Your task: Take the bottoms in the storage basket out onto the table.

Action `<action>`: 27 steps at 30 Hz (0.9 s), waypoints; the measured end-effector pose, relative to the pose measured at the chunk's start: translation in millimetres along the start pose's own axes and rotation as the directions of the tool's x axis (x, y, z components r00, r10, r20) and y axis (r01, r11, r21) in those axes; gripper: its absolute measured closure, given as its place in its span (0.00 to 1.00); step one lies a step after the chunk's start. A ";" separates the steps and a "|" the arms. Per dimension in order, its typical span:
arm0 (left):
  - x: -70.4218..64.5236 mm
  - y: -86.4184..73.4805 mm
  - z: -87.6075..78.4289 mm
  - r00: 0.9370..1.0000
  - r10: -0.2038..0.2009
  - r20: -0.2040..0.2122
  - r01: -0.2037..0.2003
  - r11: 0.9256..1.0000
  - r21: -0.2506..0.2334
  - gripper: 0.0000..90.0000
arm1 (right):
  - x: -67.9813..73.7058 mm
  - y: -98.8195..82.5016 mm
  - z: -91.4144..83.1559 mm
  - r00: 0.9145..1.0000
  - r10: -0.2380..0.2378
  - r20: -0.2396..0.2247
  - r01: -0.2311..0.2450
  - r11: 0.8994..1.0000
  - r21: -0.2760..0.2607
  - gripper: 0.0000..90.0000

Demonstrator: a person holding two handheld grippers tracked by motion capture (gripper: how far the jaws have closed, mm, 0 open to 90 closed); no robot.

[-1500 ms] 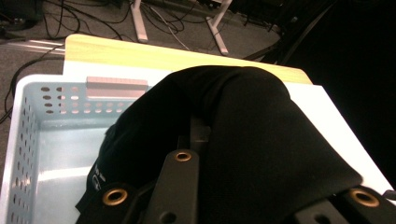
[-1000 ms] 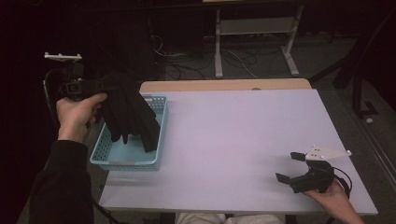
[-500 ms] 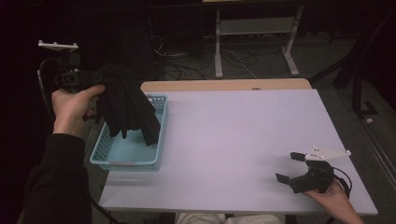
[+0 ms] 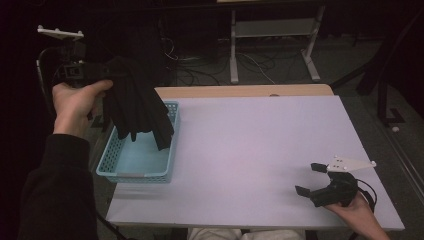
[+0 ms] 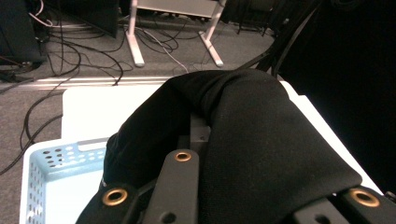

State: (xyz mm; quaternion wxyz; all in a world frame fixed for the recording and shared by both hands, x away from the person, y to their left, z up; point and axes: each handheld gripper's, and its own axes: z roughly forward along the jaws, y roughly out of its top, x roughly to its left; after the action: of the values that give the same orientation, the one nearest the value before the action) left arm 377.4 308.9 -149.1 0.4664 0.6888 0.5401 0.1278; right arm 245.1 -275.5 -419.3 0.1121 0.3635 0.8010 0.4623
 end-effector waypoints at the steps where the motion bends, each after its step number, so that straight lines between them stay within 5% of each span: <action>1: -1.7 1.2 0.4 1.000 0.003 0.003 -0.003 1.000 0.000 0.92 | 0.1 0.0 0.1 1.000 0.000 0.000 0.000 1.000 0.001 0.00; 18: -30.0 19.7 4.5 0.998 0.048 0.047 -0.048 0.999 -0.008 0.92 | 0.3 0.2 -0.6 1.000 0.000 -0.002 0.000 1.000 -0.002 0.00; 27: -50.0 21.1 24.0 0.992 0.082 0.092 -0.084 0.996 0.020 0.92 | 0.2 0.2 -0.7 1.000 -0.001 -0.004 0.001 1.000 -0.001 0.00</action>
State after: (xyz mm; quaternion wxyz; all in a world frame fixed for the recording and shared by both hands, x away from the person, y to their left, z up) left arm 387.7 254.0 -129.1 0.4766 0.7213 0.4906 0.1093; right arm 244.7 -275.8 -418.8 0.1111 0.3620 0.8012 0.4634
